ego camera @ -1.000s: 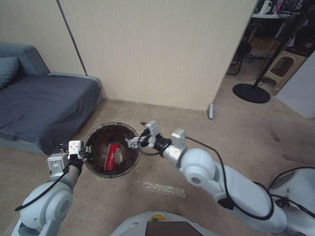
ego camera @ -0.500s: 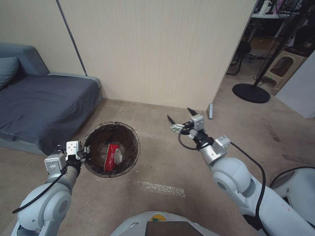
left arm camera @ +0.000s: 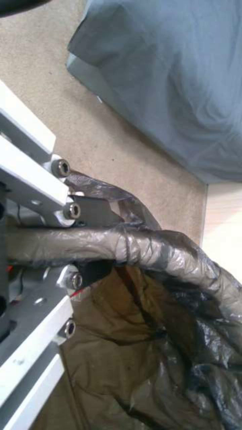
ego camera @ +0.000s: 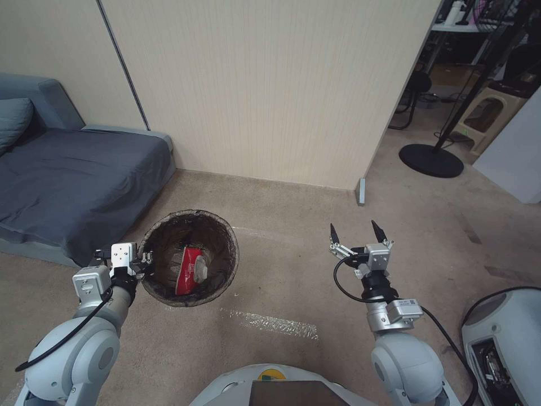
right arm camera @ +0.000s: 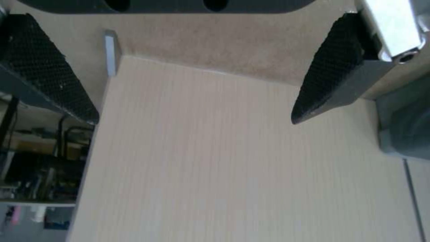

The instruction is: Pick up the trash bin, then pick up the garbage from the floor and place it into the trash bin.

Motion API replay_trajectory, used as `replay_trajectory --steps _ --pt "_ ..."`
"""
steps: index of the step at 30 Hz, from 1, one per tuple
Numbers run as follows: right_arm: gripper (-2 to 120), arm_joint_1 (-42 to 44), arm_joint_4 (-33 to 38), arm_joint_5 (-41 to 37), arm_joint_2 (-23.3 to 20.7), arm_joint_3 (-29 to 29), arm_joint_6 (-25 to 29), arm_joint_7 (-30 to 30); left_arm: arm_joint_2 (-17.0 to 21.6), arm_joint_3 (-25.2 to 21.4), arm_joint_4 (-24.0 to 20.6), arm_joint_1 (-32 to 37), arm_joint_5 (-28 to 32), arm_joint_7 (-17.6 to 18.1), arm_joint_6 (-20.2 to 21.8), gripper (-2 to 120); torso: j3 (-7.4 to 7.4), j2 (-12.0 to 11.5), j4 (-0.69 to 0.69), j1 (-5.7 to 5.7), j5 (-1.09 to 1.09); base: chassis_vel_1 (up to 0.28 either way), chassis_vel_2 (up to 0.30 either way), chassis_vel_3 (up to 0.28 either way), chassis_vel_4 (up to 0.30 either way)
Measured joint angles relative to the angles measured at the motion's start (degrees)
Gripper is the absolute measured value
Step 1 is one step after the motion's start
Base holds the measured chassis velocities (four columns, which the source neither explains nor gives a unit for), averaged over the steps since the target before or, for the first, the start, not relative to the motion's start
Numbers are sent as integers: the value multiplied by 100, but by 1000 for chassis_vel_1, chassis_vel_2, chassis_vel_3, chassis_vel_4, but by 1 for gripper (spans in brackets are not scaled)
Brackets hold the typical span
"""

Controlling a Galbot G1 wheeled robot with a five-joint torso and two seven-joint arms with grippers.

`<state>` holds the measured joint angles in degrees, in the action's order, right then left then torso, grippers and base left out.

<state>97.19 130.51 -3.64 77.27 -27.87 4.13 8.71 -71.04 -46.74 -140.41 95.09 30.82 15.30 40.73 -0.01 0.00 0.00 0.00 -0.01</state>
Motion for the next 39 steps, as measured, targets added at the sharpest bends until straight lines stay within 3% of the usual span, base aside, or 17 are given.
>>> replay_trajectory --steps 9,39 --pt "100 142 30 199 297 91 86 -10 44 -98 -10 -20 -7 -117 34 3 0 0 0 0 -1 0 0 0 0" --pt "100 188 34 256 331 208 -37 -12 -147 -107 -191 59 -14 -142 58 3 1 0 1 0 1 53 58 50 54"
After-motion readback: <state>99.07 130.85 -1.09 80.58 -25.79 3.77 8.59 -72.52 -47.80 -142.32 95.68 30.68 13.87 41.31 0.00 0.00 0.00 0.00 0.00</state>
